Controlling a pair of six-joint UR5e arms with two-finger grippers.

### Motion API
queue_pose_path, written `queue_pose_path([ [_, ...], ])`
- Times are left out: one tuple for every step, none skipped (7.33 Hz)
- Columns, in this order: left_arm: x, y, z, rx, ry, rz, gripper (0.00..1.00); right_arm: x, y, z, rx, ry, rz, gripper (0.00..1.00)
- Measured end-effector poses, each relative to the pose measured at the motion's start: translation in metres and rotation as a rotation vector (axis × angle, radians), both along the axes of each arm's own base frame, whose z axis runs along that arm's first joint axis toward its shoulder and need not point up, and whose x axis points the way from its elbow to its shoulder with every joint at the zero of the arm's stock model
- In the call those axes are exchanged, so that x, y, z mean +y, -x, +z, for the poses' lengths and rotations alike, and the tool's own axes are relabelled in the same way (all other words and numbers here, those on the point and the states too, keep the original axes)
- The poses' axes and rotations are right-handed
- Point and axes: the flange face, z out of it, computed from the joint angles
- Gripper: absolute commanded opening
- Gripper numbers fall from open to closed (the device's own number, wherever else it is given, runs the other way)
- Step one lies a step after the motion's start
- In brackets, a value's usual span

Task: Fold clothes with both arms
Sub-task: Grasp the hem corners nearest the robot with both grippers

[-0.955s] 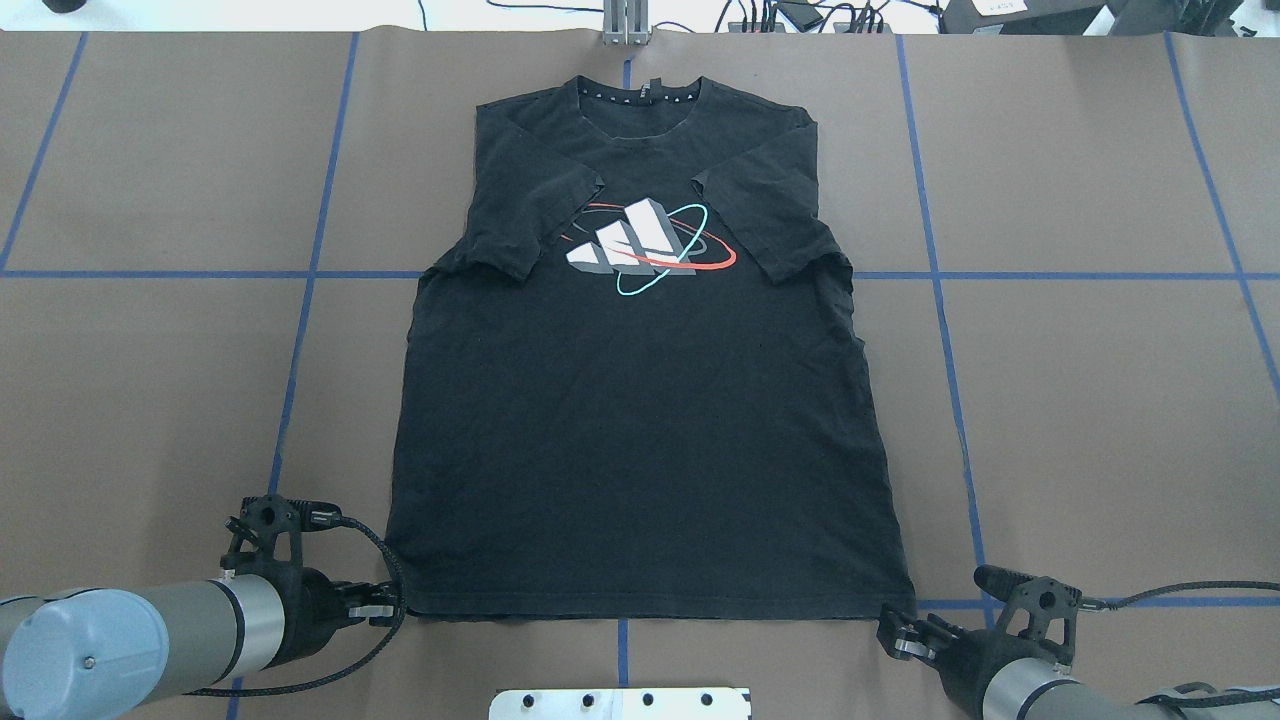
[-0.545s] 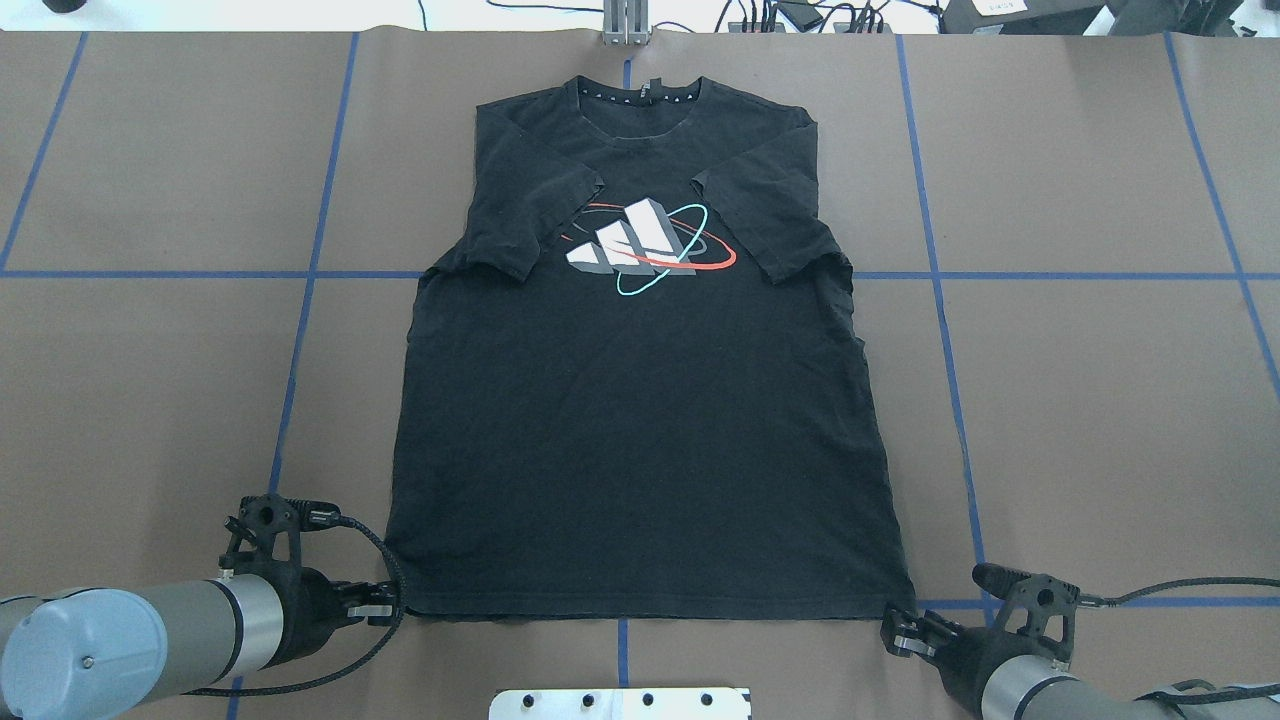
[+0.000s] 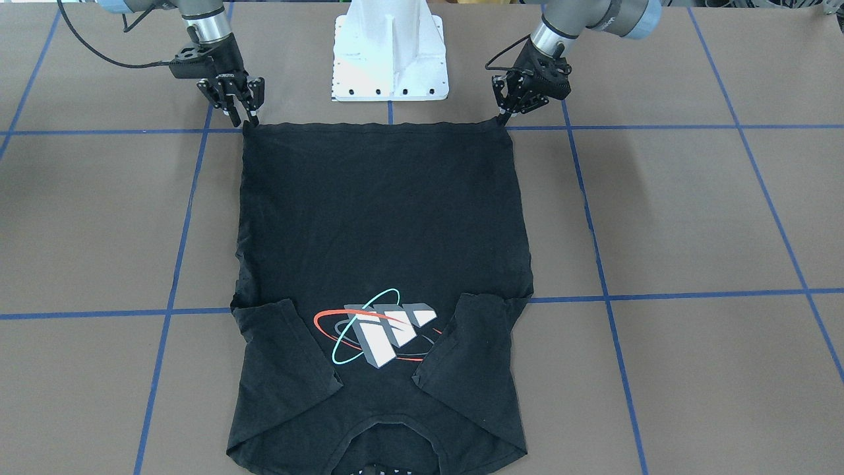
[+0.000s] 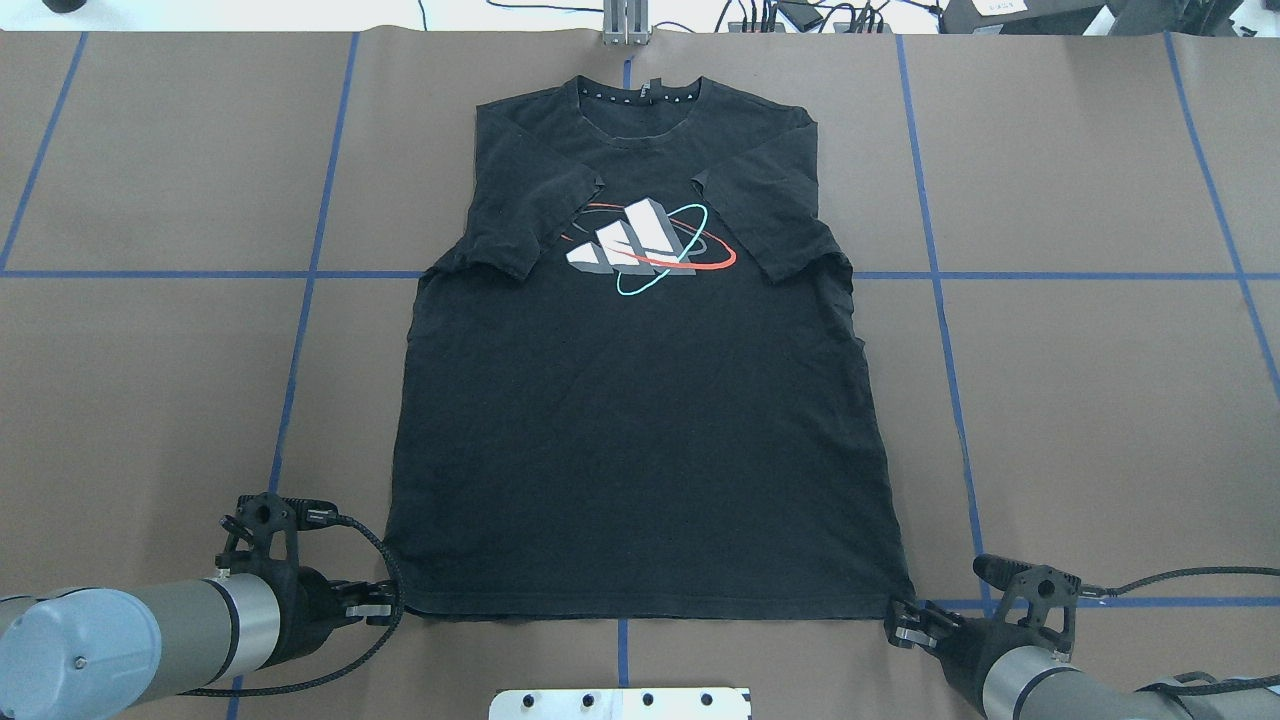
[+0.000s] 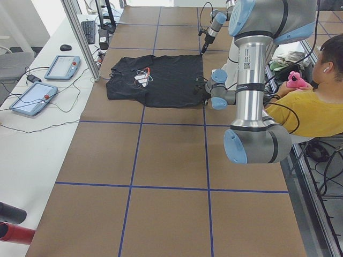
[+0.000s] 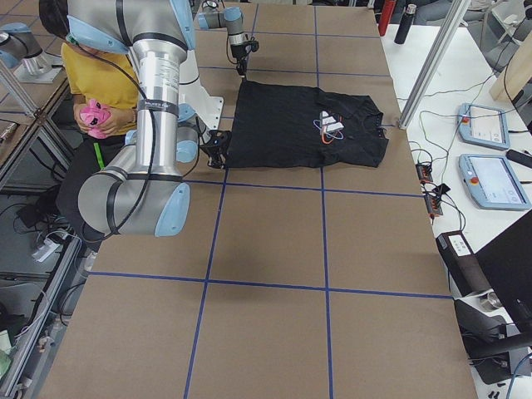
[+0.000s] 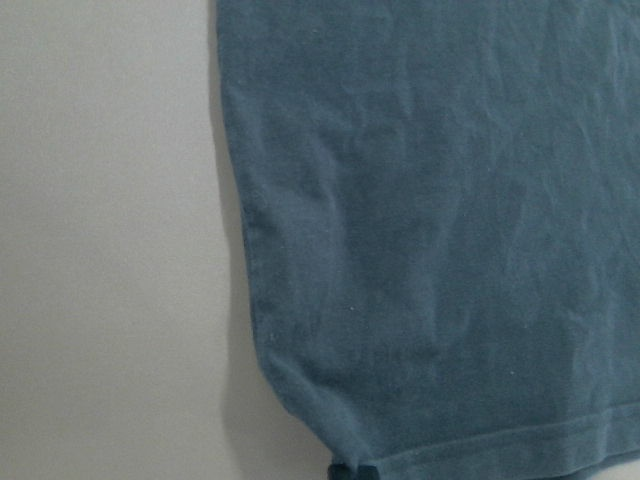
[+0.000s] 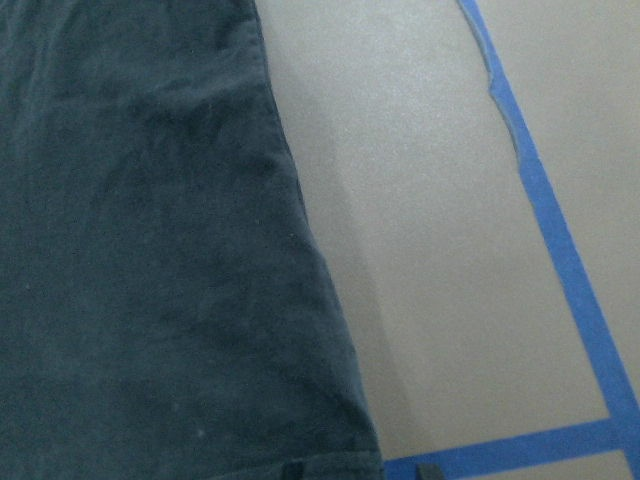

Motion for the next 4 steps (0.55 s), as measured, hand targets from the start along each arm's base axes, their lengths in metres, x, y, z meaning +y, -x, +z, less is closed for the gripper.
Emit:
queue_pose_path([
  [-0.0002,0.0008,-0.0001,0.0,0.0,-0.001,0.0,0.0005,0.0005,0.0006,0.002,0.0,-0.001,0.28],
  [-0.0002,0.0012,-0.0005,0.0,0.0,-0.001,0.0,0.0007,0.0009,0.0016,0.004,-0.001,-0.003,0.28],
  [-0.0002,0.0018,-0.001,0.001,0.0,0.0,0.0,0.0009,0.0013,0.0027,0.006,-0.002,-0.003,0.21],
  [-0.0001,0.0022,-0.0013,0.002,0.0,0.0,0.0,0.0009,0.0017,0.0032,0.007,-0.002,-0.003,0.0],
])
